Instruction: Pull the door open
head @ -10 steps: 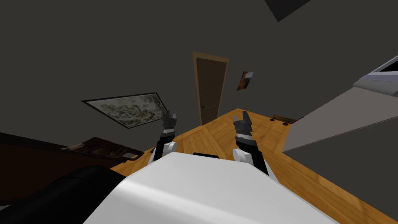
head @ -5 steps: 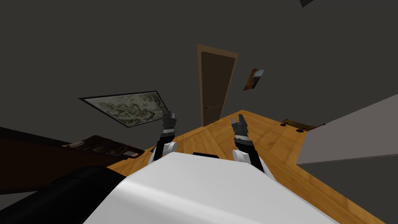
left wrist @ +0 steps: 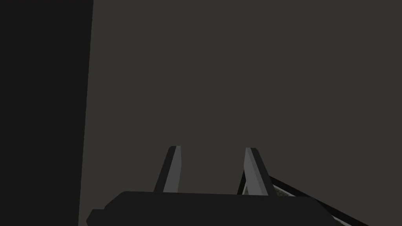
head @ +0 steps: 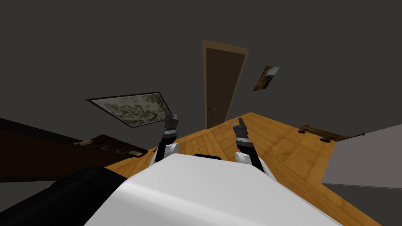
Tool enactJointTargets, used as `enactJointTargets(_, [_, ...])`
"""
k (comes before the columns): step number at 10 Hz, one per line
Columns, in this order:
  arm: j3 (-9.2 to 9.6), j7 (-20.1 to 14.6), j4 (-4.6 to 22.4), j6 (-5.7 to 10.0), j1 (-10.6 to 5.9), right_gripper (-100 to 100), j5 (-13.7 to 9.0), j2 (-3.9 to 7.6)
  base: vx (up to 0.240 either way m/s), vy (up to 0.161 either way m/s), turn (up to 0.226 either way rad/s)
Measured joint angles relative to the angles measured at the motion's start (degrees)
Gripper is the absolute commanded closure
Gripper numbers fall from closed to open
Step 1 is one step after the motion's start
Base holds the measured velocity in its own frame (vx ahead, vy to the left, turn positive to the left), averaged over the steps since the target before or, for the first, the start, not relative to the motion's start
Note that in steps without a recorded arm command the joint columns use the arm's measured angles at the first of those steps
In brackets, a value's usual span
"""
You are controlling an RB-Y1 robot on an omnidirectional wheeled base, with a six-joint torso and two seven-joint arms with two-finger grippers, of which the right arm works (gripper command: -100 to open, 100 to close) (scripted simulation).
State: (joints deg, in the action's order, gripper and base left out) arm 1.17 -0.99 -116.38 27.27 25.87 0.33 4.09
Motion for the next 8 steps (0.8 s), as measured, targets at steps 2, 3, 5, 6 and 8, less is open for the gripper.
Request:
enactJointTargets(2, [-0.36, -0.7, 2.3, 0.45, -0.74, -100, 0.3, 0.68, 0.093, -0.005, 0.09])
enactJointTargets(3, [-0.6, -1.2, 3.4, 0.88, -0.85, -100, 0.4, 1.13, 0.095, -0.004, 0.104])
enactJointTargets(5, [-0.89, -2.0, 5.6, 1.45, -1.31, -100, 0.7, 1.81, 0.098, -0.014, 0.12])
enactJointTargets(6, [-1.0, -2.3, 6.6, 1.66, -1.53, -100, 0.8, 2.08, 0.105, -0.008, 0.082])
enactJointTargets(8, [-1.37, -3.2, 8.7, 2.26, -1.83, -100, 1.1, 2.92, 0.096, -0.006, 0.111])
